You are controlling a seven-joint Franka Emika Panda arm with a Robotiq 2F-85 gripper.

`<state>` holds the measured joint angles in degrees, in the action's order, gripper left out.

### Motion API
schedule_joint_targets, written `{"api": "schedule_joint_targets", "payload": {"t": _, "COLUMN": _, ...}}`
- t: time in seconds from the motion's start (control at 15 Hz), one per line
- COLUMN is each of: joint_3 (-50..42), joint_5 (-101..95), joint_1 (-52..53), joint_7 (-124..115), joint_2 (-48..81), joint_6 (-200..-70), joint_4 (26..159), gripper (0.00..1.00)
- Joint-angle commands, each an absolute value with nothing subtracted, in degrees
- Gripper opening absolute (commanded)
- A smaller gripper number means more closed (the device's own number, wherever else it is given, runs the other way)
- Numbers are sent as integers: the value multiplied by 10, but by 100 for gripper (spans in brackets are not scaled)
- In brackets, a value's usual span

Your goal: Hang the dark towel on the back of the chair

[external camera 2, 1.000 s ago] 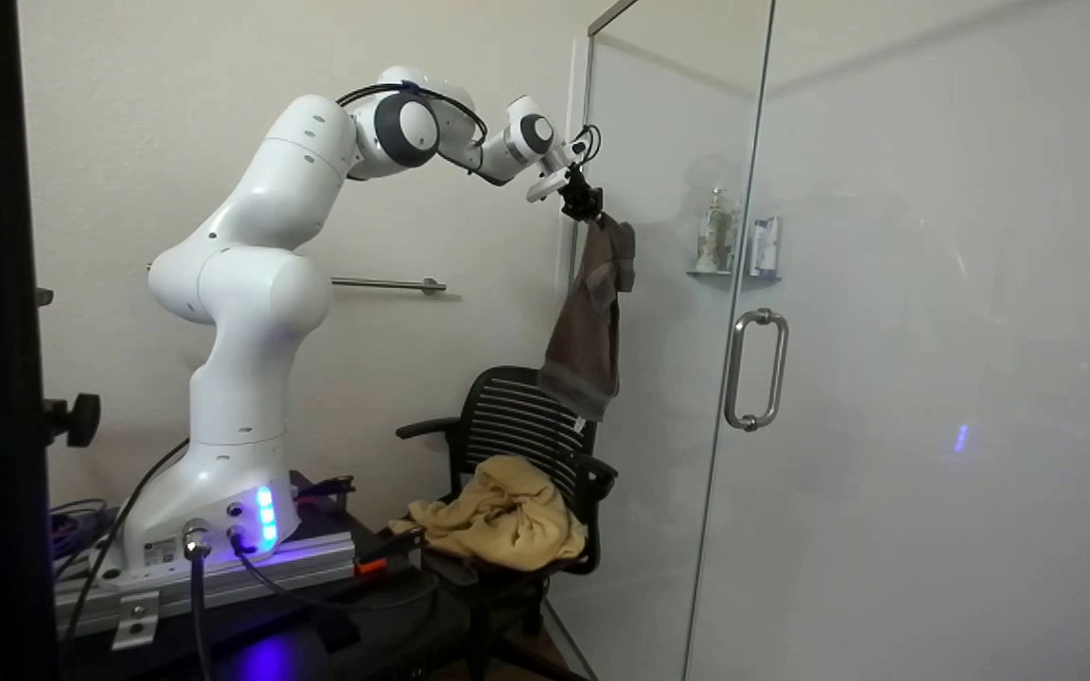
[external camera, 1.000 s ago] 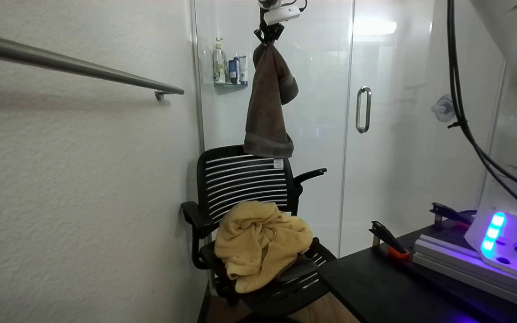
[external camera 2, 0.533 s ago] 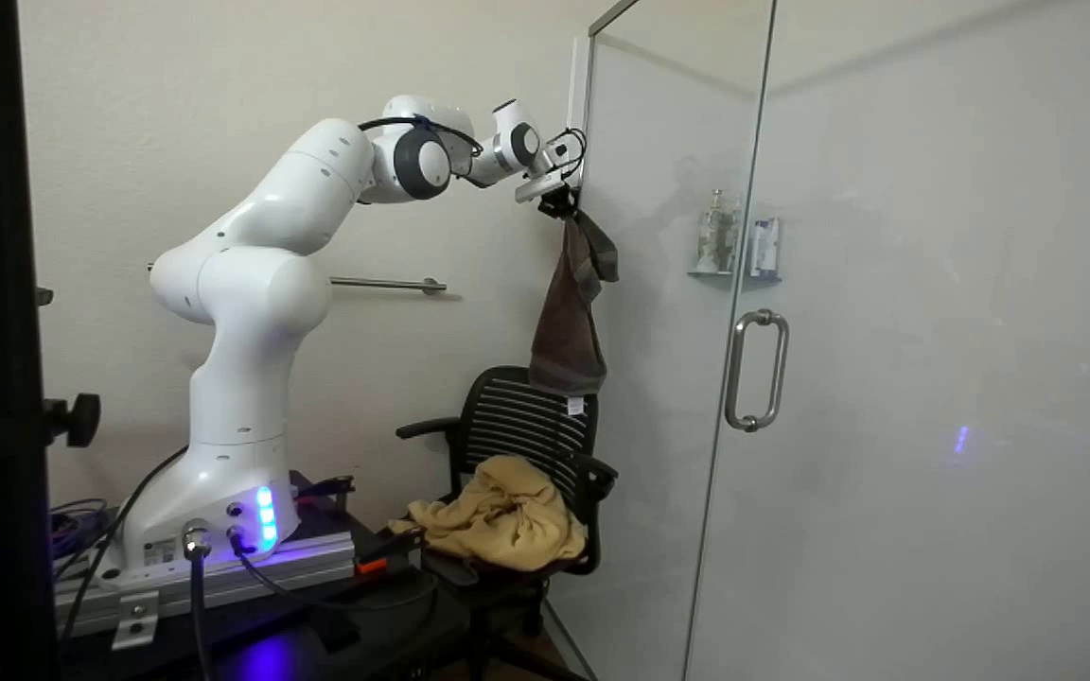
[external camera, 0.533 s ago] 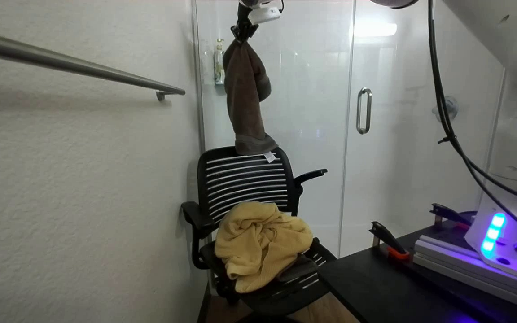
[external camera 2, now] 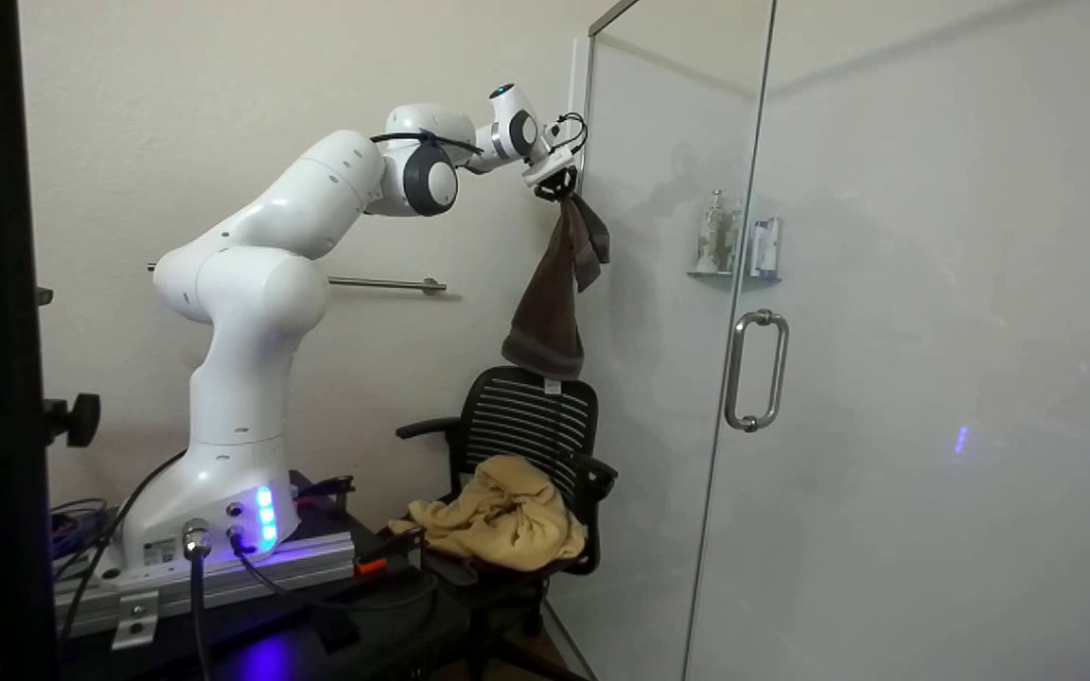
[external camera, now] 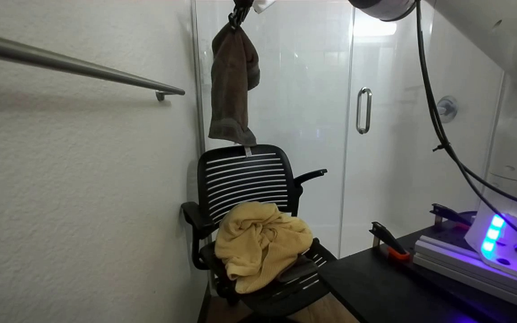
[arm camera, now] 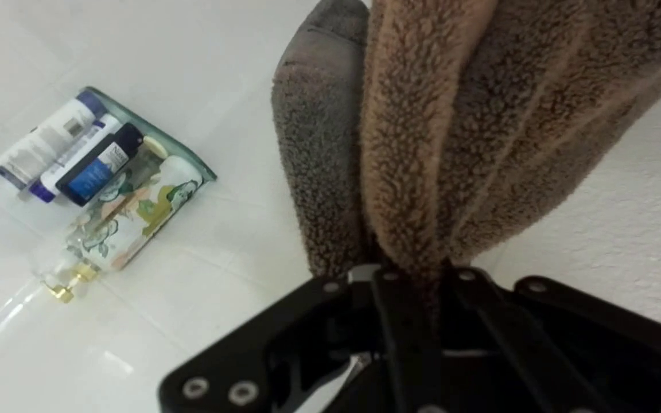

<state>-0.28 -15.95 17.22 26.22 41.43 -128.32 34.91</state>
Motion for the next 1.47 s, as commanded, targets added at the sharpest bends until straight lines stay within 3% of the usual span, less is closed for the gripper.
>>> {"api": "schedule_joint_targets", "payload": {"t": 0.0, "joint_3": 2, "joint_5": -157, "joint_1": 164, "joint_7": 320, "joint_2": 436, "joint_6": -1283, "joint_4": 302, "gripper": 3}}
{"api": "schedule_joint_targets", "payload": {"t": 0.27, "joint_3": -3, "joint_5": -160, "joint_1": 169, "joint_7": 300, "joint_2": 424, "joint_6": -1285, "joint_4": 332, "gripper": 3}}
{"api": "schedule_joint_targets", "payload": {"t": 0.33, "joint_3": -3, "joint_5": -160, "joint_1": 169, "joint_7": 299, "joint_2": 429, "joint_6": -1285, "joint_4": 333, "gripper": 11}}
{"api": "schedule_joint_targets", "payload": {"t": 0.47, "joint_3": -3, "joint_5": -160, "joint_1": 170, "joint_7": 297, "joint_2": 431, "joint_6": -1285, "joint_4": 333, "gripper": 11}}
{"api": "schedule_joint_targets", "payload": {"t": 0.53, "joint_3": -3, "joint_5": -160, "joint_1": 171, "joint_7": 297, "joint_2": 430, "joint_6": -1285, "joint_4": 332, "gripper": 3}}
{"api": "schedule_joint_targets", "payload": {"t": 0.6, "joint_3": -11, "joint_5": -166, "joint_1": 170, "joint_7": 284, "joint_2": 432, "joint_6": -1286, "joint_4": 338, "gripper": 3}}
{"api": "schedule_joint_targets", "payload": {"t": 1.07, "joint_3": -17, "joint_5": -197, "joint_1": 155, "joint_7": 306, "joint_2": 510, "joint_6": -1532, "joint_4": 297, "gripper": 3}}
{"api": "schedule_joint_targets", "payload": {"t": 1.4, "joint_3": 78, "joint_5": -131, "joint_1": 147, "joint_7": 355, "joint_2": 525, "joint_6": -1661, "joint_4": 316, "gripper": 3}}
